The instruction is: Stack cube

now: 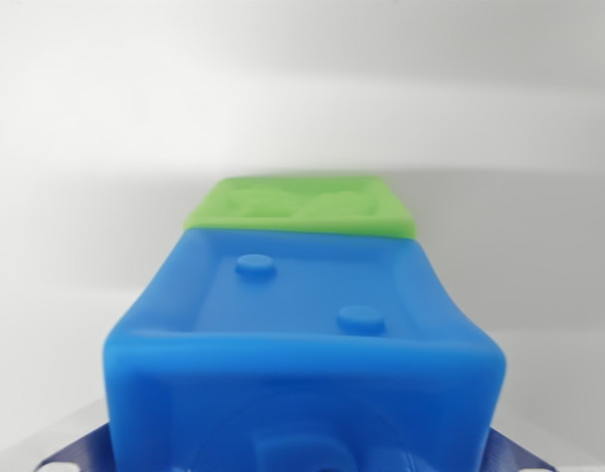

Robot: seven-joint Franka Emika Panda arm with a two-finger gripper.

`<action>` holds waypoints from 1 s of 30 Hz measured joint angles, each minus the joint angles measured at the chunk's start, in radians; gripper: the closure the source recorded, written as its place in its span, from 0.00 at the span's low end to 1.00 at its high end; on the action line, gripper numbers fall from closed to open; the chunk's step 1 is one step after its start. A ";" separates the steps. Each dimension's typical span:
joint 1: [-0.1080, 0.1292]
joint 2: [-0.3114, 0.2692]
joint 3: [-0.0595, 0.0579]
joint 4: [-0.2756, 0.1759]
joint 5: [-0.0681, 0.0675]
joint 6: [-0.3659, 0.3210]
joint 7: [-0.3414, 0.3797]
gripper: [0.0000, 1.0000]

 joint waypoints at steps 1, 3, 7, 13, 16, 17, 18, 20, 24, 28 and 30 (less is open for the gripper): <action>0.000 0.000 0.000 0.000 0.000 0.000 0.000 0.00; -0.001 0.000 0.000 0.000 0.000 0.000 0.000 0.00; -0.001 0.000 0.001 0.000 0.000 0.000 0.000 0.00; -0.001 0.000 0.001 0.001 0.000 0.001 0.000 0.00; -0.001 0.000 0.001 0.001 0.000 0.001 0.000 0.00; -0.001 0.000 0.001 0.001 0.000 0.001 0.000 0.00; -0.001 0.000 0.001 0.001 0.000 0.001 0.000 0.00; -0.001 0.000 0.001 0.001 0.000 0.001 0.000 0.00; -0.001 0.000 0.001 0.001 0.000 0.001 0.000 0.00; -0.001 0.000 0.001 0.001 0.000 0.001 0.000 0.00; -0.001 0.000 0.001 0.001 0.000 0.001 0.000 0.00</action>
